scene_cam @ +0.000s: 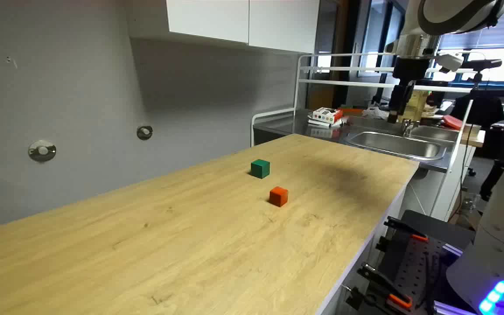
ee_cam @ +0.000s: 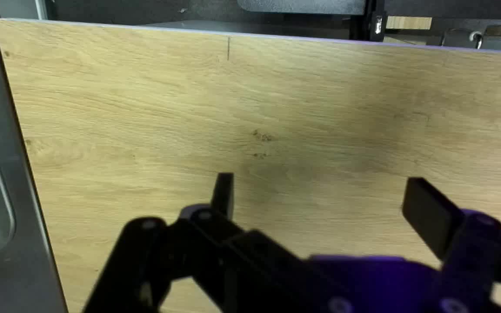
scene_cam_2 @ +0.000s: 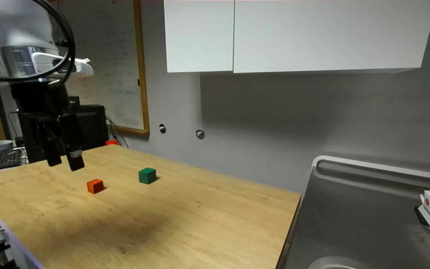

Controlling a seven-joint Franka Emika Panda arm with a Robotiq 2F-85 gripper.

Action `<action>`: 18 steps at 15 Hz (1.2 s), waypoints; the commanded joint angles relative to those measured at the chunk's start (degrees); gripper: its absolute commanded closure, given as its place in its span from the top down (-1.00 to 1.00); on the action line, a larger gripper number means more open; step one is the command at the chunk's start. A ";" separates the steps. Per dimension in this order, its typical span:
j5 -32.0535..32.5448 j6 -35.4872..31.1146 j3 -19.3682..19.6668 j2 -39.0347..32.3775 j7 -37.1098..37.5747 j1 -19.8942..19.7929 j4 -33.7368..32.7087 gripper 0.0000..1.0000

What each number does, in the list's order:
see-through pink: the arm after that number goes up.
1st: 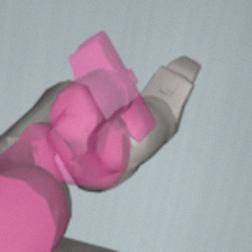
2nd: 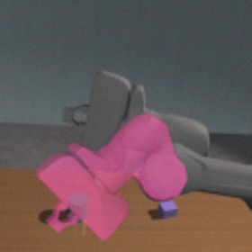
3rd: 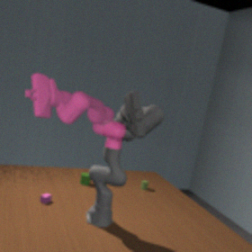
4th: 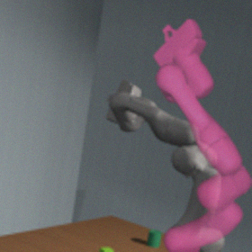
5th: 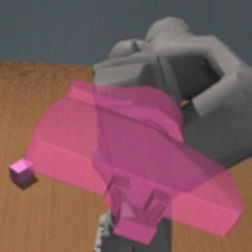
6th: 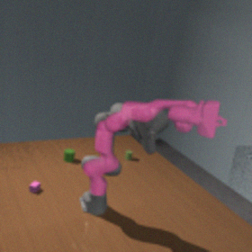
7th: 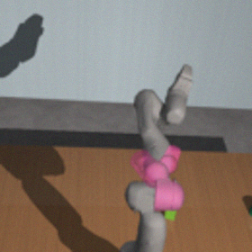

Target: Put the orange block on top of the green block

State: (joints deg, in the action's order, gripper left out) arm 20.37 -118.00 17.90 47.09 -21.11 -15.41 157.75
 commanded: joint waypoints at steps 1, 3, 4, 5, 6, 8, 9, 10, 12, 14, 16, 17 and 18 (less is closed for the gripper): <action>0.00 0.18 0.02 0.03 0.05 0.10 -0.10 1.00; 0.00 0.18 0.02 0.04 0.05 0.10 -0.10 1.00; 0.00 0.18 0.02 0.04 0.05 0.10 -0.10 1.00; 0.00 0.18 0.02 0.04 0.05 0.10 -0.10 1.00; 0.00 0.18 0.02 0.04 0.05 0.10 -0.10 1.00; 0.00 0.18 0.02 0.04 0.05 0.10 -0.10 1.00; 0.00 0.18 0.02 0.04 0.05 0.10 -0.10 1.00; 0.00 0.18 0.02 0.04 0.05 0.10 -0.10 1.00; 0.00 0.18 0.02 0.04 0.05 0.10 -0.10 1.00; -0.07 -0.35 -0.66 -0.60 0.92 0.48 0.00 1.00; -0.40 -0.85 -1.51 -1.04 1.70 1.33 0.49 1.00; -0.54 -1.13 -2.09 -1.31 2.11 1.86 0.75 1.00; -0.67 -1.72 -3.06 -1.69 2.83 2.61 1.22 1.00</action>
State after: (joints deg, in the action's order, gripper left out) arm 20.19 -118.21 17.15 46.53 -20.61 -14.37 158.27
